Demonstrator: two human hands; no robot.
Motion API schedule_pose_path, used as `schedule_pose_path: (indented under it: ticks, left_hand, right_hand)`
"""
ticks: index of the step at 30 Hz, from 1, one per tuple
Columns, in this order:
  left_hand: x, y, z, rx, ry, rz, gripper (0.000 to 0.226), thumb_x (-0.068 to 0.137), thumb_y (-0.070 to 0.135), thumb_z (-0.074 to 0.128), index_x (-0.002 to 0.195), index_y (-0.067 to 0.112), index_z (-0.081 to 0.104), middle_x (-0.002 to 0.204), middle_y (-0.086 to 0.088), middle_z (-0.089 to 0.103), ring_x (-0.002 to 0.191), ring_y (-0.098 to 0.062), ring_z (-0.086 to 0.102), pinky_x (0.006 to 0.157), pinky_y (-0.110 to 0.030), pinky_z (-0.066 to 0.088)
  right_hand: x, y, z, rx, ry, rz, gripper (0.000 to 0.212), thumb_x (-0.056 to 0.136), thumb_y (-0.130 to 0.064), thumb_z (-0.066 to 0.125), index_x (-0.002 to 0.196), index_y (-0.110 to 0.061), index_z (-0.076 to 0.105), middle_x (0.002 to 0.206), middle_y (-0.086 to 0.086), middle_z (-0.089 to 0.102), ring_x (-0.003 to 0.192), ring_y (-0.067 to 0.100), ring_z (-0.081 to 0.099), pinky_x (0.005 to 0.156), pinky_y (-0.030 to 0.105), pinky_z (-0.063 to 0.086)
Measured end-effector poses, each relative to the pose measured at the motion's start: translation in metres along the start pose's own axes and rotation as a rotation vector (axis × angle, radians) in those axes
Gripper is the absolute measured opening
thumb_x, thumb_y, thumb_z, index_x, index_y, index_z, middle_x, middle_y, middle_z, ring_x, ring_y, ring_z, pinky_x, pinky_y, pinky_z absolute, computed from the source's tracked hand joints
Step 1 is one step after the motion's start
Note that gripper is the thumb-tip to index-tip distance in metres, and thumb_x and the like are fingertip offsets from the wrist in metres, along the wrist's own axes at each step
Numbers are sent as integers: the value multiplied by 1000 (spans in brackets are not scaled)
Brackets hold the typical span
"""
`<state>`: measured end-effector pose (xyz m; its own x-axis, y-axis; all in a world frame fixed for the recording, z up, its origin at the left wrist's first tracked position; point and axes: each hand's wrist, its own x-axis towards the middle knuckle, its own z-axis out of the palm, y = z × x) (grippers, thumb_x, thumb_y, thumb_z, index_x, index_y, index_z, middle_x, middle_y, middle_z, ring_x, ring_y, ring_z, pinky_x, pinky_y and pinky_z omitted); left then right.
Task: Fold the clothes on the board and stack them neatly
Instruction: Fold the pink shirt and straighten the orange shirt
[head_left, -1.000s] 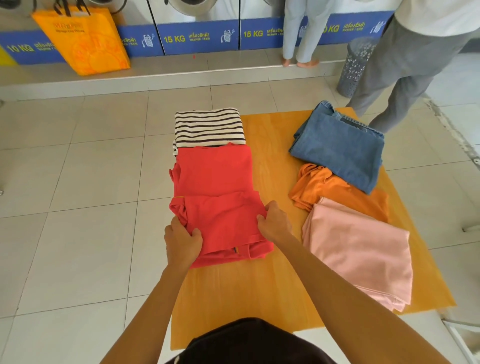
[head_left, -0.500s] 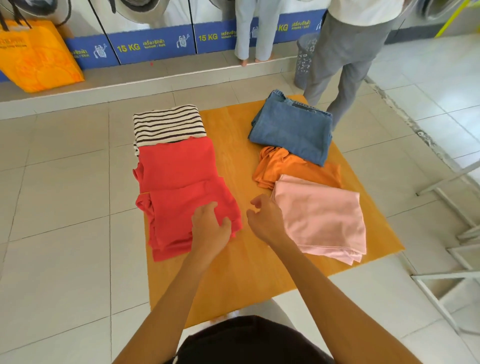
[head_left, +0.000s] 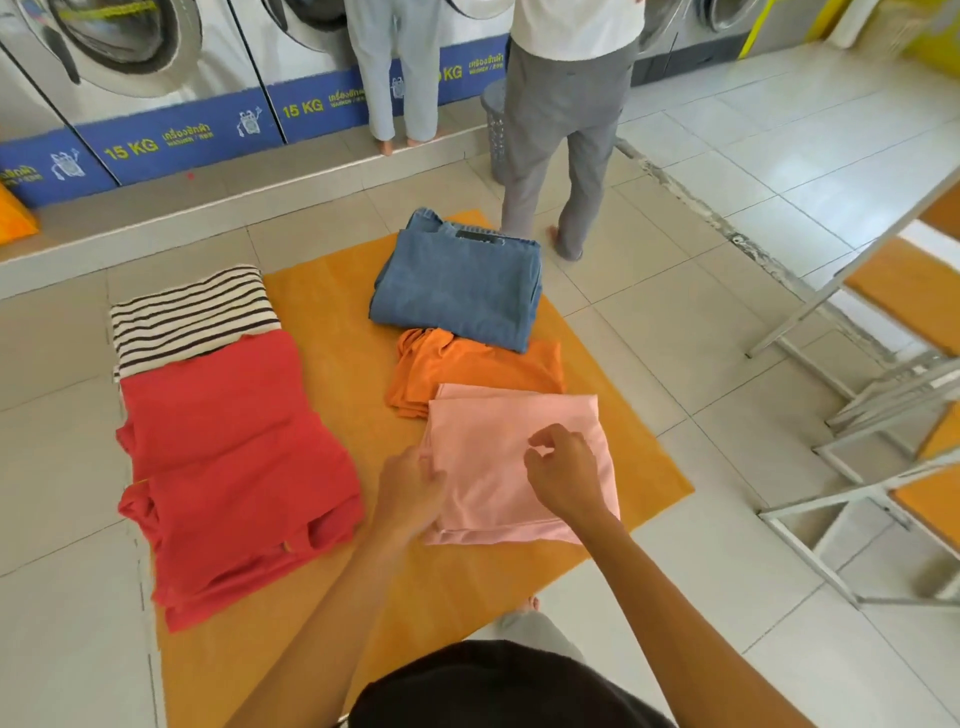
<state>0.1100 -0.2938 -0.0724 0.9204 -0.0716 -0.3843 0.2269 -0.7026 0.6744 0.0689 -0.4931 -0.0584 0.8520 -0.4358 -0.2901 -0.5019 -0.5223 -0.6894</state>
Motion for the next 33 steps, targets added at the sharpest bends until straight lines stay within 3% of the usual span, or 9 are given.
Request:
schedule_pose_path:
  ticks: [3,8,10,13,16,20,26,29,33]
  left_hand:
    - [15,14,13,20,36,-58,43,83,20,59,126,11,59,117,-5,64,103,-24,61,87,-40,52]
    - [33,16,31,42,123,-184,53,83,24,64,132,10,49,123,-13,56,115,-34,53,96,-44,46]
    - [35,16,40,-15,101,-243,57,85,31,62,134,10,43,123,-11,54,113,-33,54,91,-44,48]
    - [35,17,53,-45,32,-328,64,88,47,58,137,11,38,125,-8,57,100,-29,58,70,-35,43]
    - [31,18,59,-106,-22,-340,61,92,51,49,137,12,42,130,-5,57,106,-28,57,75,-34,43]
    - [14,14,47,-201,-31,-201,49,99,47,43,137,18,51,134,-1,60,120,-24,57,100,-42,46]
    - [-43,-16,-1,-362,114,-122,56,98,52,45,149,29,36,142,22,42,127,-2,43,98,-23,36]
    - [-78,-45,-27,-385,236,-155,56,98,53,44,149,34,32,140,21,44,124,-5,44,102,-30,35]
    - [-128,-87,-50,-380,434,-309,47,96,53,46,138,33,46,122,12,58,112,-18,55,92,-35,39]
  right_hand:
    - [18,21,-28,-29,19,33,22,93,-18,59,114,-16,64,125,7,58,108,22,57,82,24,43]
    - [39,41,-48,-224,48,204,41,93,-29,55,132,-18,47,137,11,45,130,33,39,102,48,42]
    - [44,51,-48,-215,-28,282,47,95,-34,53,137,-21,38,138,13,42,127,37,42,101,53,43]
    - [46,55,-39,-57,-125,317,52,96,-40,48,143,-32,26,135,14,46,112,39,58,88,52,53]
    - [43,53,-30,5,-143,298,56,94,-45,48,142,-37,20,119,11,63,96,33,65,80,49,59]
    - [38,51,-30,76,-188,180,55,95,-38,51,140,-42,19,124,7,63,87,27,62,70,40,55]
    - [2,15,-13,84,-236,-74,55,100,-41,49,145,-51,19,145,-2,51,117,32,59,94,47,50]
    - [-24,-4,12,100,-331,-206,59,101,-35,48,148,-52,17,147,-10,48,119,23,56,92,36,42]
    - [-54,-25,51,50,-498,-366,58,100,-38,48,149,-54,21,136,-26,42,114,3,46,94,25,34]
